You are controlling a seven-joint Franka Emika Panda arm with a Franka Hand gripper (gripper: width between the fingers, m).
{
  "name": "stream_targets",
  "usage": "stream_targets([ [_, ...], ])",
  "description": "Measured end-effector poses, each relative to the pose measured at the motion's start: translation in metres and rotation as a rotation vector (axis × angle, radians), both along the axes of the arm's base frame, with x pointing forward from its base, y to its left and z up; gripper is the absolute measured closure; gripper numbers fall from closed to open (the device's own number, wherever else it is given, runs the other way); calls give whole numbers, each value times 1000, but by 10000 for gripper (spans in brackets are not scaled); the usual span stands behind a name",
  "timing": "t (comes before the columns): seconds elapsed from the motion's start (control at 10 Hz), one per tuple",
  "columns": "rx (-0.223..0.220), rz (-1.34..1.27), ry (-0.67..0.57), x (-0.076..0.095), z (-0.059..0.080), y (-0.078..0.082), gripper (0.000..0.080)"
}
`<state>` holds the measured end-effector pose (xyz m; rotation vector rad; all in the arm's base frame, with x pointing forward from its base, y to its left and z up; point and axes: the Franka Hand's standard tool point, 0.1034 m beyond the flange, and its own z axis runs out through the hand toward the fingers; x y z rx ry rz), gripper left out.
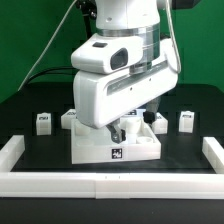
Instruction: Assemble one leg
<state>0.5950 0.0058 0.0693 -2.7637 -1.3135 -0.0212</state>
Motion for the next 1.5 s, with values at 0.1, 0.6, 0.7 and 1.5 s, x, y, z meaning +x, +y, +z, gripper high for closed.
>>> stream_targets([
  [0.1,-5,52,-28,-16,-7,0,150],
  [0.6,-27,131,-35,-31,-9,-3,150],
  [0.7,-27,131,-34,-31,-9,-3,150],
  [1.5,-62,552,-17,-67,-10,-11,150],
])
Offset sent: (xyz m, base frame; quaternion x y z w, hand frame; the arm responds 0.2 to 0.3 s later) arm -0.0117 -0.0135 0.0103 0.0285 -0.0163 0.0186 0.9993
